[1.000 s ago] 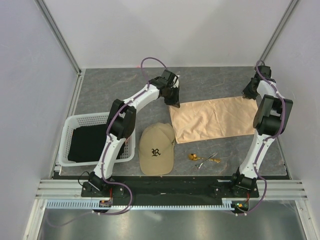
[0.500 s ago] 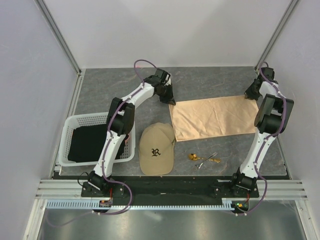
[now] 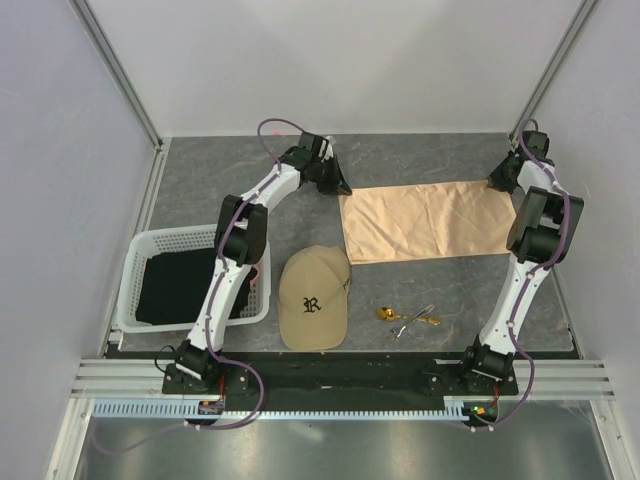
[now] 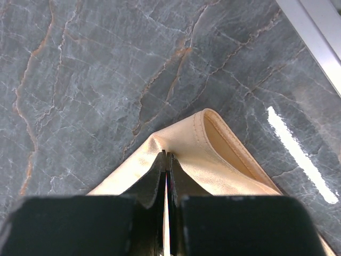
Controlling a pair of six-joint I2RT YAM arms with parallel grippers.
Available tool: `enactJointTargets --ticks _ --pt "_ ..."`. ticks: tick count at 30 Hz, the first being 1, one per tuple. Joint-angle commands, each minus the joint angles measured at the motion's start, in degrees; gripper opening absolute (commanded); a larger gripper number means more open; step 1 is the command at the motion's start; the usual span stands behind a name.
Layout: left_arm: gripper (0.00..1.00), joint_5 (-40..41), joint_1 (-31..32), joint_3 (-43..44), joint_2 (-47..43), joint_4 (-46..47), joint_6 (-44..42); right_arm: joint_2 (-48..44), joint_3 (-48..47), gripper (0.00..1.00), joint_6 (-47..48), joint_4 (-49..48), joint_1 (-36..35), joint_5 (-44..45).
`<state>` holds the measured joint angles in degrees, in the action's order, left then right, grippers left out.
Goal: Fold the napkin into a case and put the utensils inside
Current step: Move the rectangle-folded napkin to the center of the board.
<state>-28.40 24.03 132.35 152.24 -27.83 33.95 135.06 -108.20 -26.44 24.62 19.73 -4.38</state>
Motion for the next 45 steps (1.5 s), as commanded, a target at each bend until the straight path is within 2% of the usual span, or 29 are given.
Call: enactJointTargets --ticks 1,5,7,11,13,15,17,20,22,27,34,37,41,45 --pt "0.09 -2.2 -1.5 3.1 1.6 6.7 2.5 1.3 -3.3 0.04 -1.2 -0.5 -0.1 -1.4" --pt "0.12 -1.1 -2.3 6.9 1.4 6.5 -0.9 -0.1 -5.8 0.06 -1.7 0.8 -0.3 -1.6" --pt "0.15 1.5 -2.6 7.0 -0.5 5.3 -3.8 -1.6 -6.2 0.11 -2.0 2.1 -0.4 -2.0" --pt "0.25 2.3 -2.8 6.4 -4.9 4.6 -4.9 -5.6 -5.6 0.25 -0.6 4.1 -0.4 -1.8" --pt "0.27 2.2 -2.4 3.9 -8.4 4.8 -4.6 -7.8 -5.5 0.29 0.7 6.5 -0.4 -2.4" --pt "0.24 1.4 -2.2 1.3 -10.3 6.0 -3.2 -9.4 -4.8 0.36 2.2 8.7 -0.4 -2.6" --pt "0.16 -0.4 -1.7 -2.4 -12.1 6.9 -1.1 -12.0 -2.2 0.42 3.0 9.2 -0.4 -2.4" --pt "0.11 1.7 -0.7 -7.7 -14.5 8.1 0.2 -16.1 2.9 0.49 4.1 9.7 -0.4 -2.1" --pt "0.07 1.2 -0.2 -10.3 -14.2 10.0 1.7 -18.2 6.9 0.50 4.2 9.1 -0.3 -2.1" --pt "0.04 4.9 -0.5 -11.8 -13.6 8.7 0.8 -21.5 14.0 0.45 3.0 7.6 -1.2 -7.1" --pt "0.02 2.6 -1.5 -9.7 -8.6 9.0 4.3 -24.8 20.9 0.35 2.3 4.7 -7.3 -10.4" --pt "0.02 3.0 -1.5 -9.6 -7.5 9.5 3.6 -25.2 23.1 0.27 1.3 3.7 -11.0 -12.1" --pt "0.02 5.5 -2.1 -9.7 -6.8 7.4 2.8 -25.5 26.9 0.25 -0.7 -0.5 -18.7 -14.6" --pt "0.02 5.1 -3.8 -9.2 -5.7 6.1 3.3 -22.3 26.0 0.22 -3.4 -2.5 -25.5 -17.8"
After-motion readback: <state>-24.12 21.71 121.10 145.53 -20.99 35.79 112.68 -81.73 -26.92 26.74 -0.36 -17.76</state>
